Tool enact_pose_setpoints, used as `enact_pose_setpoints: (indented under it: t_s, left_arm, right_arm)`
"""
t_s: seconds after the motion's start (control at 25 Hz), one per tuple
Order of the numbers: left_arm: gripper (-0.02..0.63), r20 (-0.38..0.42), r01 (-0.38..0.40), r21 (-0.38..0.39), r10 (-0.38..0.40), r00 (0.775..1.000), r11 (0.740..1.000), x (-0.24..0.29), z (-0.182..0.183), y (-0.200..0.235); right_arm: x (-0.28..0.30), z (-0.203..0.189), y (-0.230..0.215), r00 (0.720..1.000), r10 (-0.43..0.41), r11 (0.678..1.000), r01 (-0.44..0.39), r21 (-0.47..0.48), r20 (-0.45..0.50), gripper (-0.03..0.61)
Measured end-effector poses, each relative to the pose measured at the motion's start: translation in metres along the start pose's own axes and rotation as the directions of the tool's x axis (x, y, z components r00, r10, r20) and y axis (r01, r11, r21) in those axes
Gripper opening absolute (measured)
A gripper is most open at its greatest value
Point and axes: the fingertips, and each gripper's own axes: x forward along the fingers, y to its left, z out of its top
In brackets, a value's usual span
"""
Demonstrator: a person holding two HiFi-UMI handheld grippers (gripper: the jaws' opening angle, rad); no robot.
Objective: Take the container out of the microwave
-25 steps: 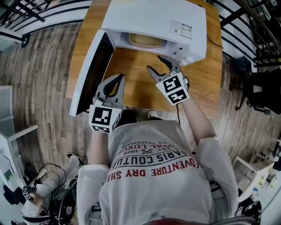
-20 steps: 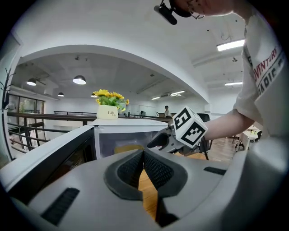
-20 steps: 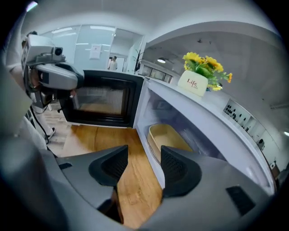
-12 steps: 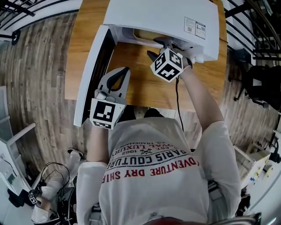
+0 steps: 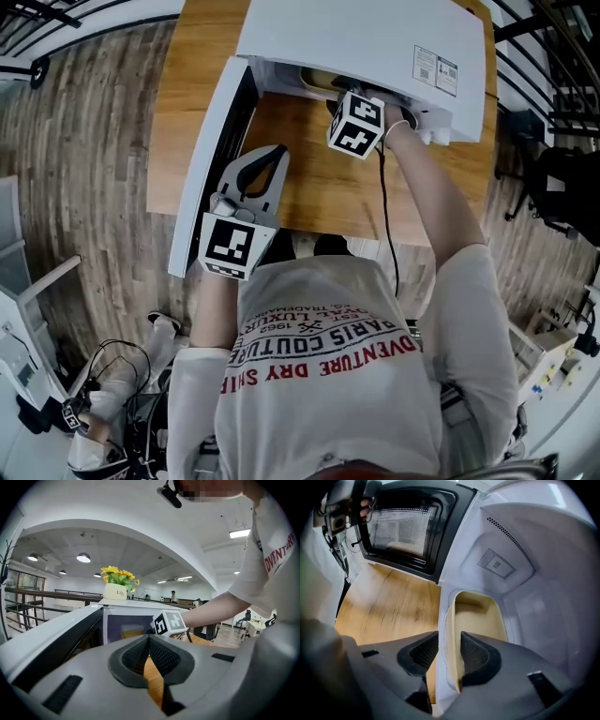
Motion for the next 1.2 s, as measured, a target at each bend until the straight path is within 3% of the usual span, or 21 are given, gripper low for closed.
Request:
enact_pose_setpoints:
  t_s: [0.12,0.24,0.56,0.8,1.2]
  left_arm:
    - [0.016,0.0,-0.002,-0.001,0.002,1.0,1.0,0.0,0.0,0.001]
    - [0.017,0.0,-0.003,-0.003,0.003,1.0,1.0,-0.001,0.001,0.002]
    - [0.017,0.0,0.027,0.012,-0.027,1.0,1.0,-0.007,0.003,-0.008]
    - [0.015,-0.008,0.057,0.034,-0.057,0.998,0.998,-0.022,-0.001,-0.021]
    - [0.015,0.008,0.115,0.092,-0.116,0.993,0.989,-0.054,-0.003,-0.038]
  right_arm:
    - [0.004,-0.001,0.002,1.0,-0.012,1.0,0.012,-0.023,0.0,0.091]
    - [0.003,-0.002,0.002,1.0,-0.02,0.999,0.02,-0.031,0.001,0.057]
    - [-0.024,0.003,0.018,1.0,0.0,1.0,0.0,0.007,0.03,0.032]
    - [-0.058,0.012,0.058,0.994,0.053,0.997,-0.058,0.06,0.091,0.031]
    - [-0.119,0.033,0.106,0.979,-0.069,0.975,0.025,0.221,0.191,0.031]
